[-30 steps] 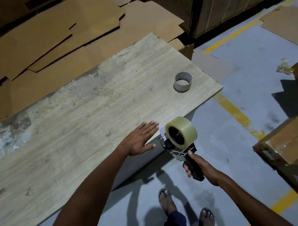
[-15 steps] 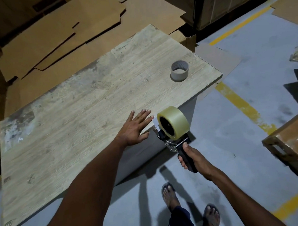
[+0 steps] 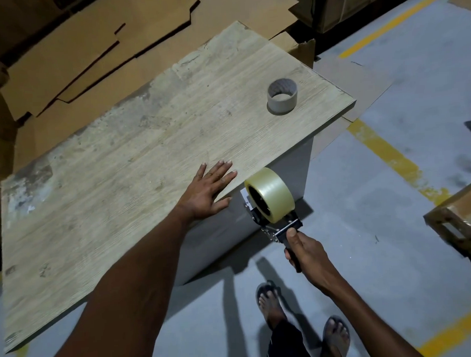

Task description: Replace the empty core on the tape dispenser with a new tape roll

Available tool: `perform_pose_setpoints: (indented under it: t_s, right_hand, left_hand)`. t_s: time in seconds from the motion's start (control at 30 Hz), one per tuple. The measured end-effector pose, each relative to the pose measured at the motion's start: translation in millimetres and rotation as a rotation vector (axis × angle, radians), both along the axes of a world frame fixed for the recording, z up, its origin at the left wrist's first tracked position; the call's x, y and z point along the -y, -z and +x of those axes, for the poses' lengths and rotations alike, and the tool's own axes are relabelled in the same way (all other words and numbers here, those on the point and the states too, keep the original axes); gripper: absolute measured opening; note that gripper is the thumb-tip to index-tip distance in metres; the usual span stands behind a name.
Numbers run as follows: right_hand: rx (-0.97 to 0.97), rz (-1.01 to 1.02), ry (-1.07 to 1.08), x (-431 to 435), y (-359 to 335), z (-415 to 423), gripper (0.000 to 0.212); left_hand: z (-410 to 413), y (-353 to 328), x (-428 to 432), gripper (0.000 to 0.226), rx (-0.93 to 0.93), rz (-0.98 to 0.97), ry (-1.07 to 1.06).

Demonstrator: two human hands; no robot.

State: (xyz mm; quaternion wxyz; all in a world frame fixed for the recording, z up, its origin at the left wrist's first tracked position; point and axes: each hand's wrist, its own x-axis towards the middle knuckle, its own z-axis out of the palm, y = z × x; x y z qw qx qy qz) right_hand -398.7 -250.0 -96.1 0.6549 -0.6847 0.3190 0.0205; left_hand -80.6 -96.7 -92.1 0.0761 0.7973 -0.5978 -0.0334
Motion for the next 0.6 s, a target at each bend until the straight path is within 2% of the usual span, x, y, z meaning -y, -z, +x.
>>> perform_pose_setpoints:
  t_s: [0.23,0.6]
  right_hand:
    - [-0.005,-0.058,0.013,-1,25,25,0.071]
    - [0.025,-0.021,0.104,-22,45,52,0.079]
  left_hand:
    - [-3,3,-2,0.071,-0.039,-0.044,-0.039]
    - [-2,8,-2,0.073,-0.132,-0.137,-0.058]
